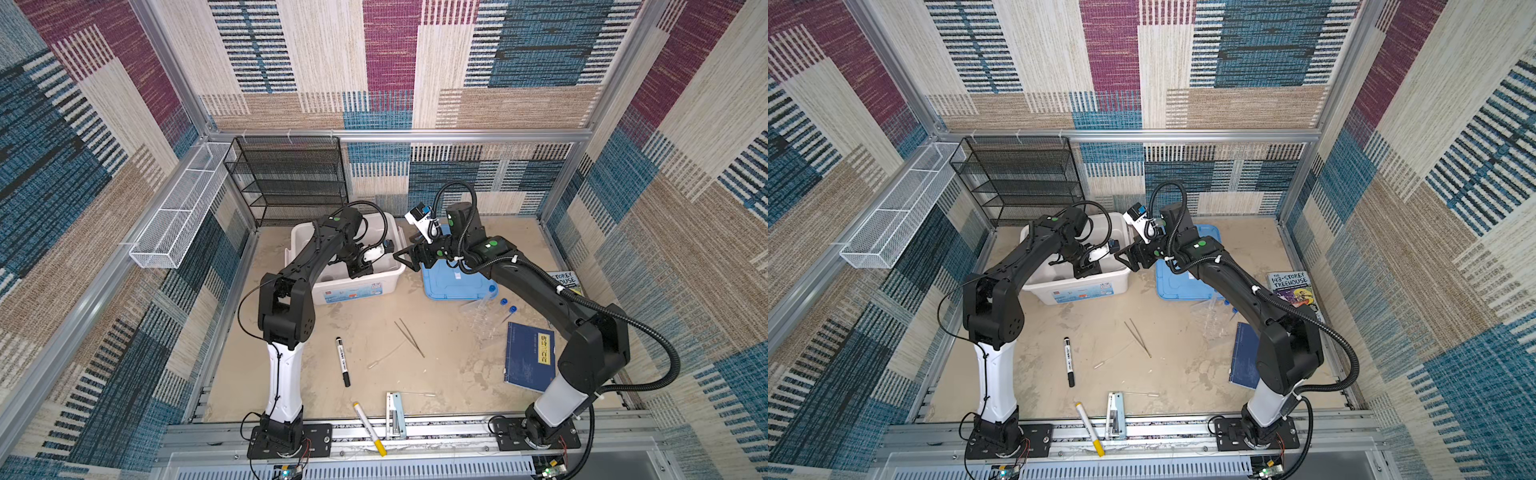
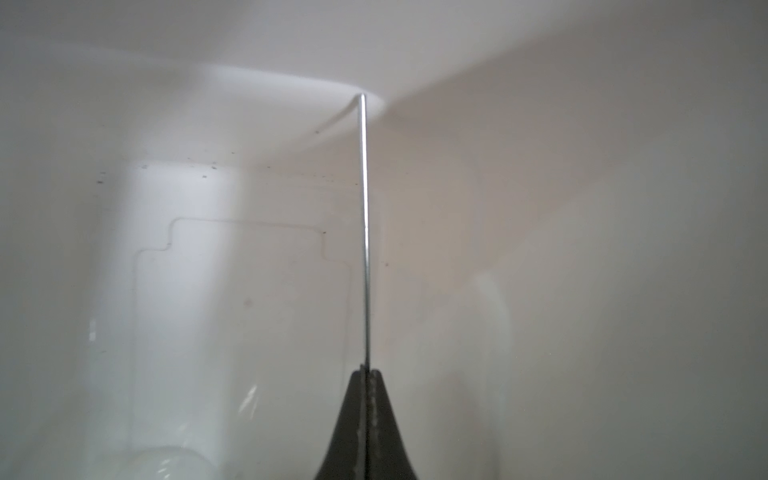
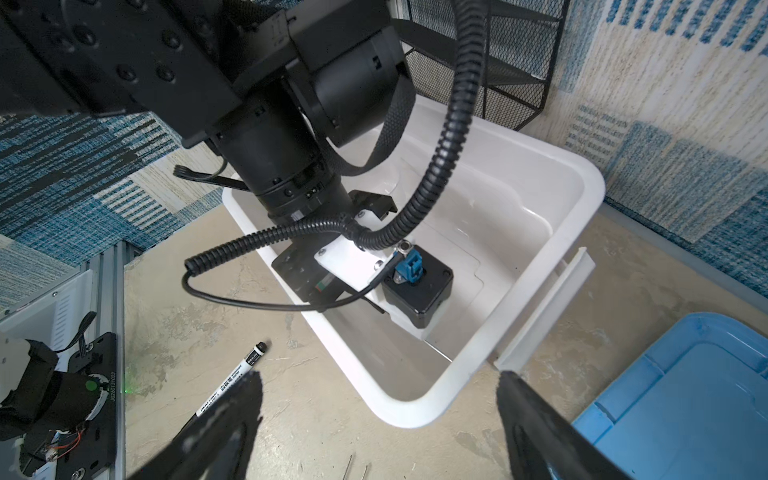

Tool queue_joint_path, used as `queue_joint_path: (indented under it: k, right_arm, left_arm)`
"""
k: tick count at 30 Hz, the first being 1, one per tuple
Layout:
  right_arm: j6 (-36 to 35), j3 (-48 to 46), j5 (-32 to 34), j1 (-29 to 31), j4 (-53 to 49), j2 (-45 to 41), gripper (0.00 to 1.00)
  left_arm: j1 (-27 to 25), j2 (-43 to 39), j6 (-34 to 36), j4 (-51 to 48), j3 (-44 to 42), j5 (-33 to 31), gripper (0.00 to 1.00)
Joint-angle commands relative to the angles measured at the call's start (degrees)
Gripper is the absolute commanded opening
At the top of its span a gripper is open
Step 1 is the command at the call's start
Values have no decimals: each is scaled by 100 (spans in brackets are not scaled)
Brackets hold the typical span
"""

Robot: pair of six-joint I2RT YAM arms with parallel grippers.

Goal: Organize the chemistry lab equipment
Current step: 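Lower the rod into the white bin and open the left gripper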

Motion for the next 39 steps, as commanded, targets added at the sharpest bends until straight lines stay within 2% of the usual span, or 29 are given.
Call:
queue_joint_path:
  k: [1, 10, 13, 19, 24, 28, 39]
  right_arm:
    - [-71, 8, -88, 8, 256, 94, 90]
    - [2, 35, -157, 9, 255, 233, 89]
    - [15, -3, -174, 8, 269, 222, 89]
    - [61, 10, -173, 8, 295, 294, 89]
    - [54, 33, -172, 8, 336, 327, 89]
    - [76, 83, -153, 9, 332, 426, 88]
    - [164, 154, -78, 17, 424, 643, 87]
  left_arm:
    - [57, 274, 71, 482, -33, -258, 0]
    - [224, 404, 112, 446, 334, -27, 0]
    - [260, 497, 97, 160, 684, 59, 0]
    - [288, 528, 153, 121, 763, 140, 0]
    - [368, 652, -128, 119, 1001, 74, 0]
    - [439, 895, -415, 121, 1298, 256, 0]
    - [329, 1085, -369, 121, 1047, 103, 0]
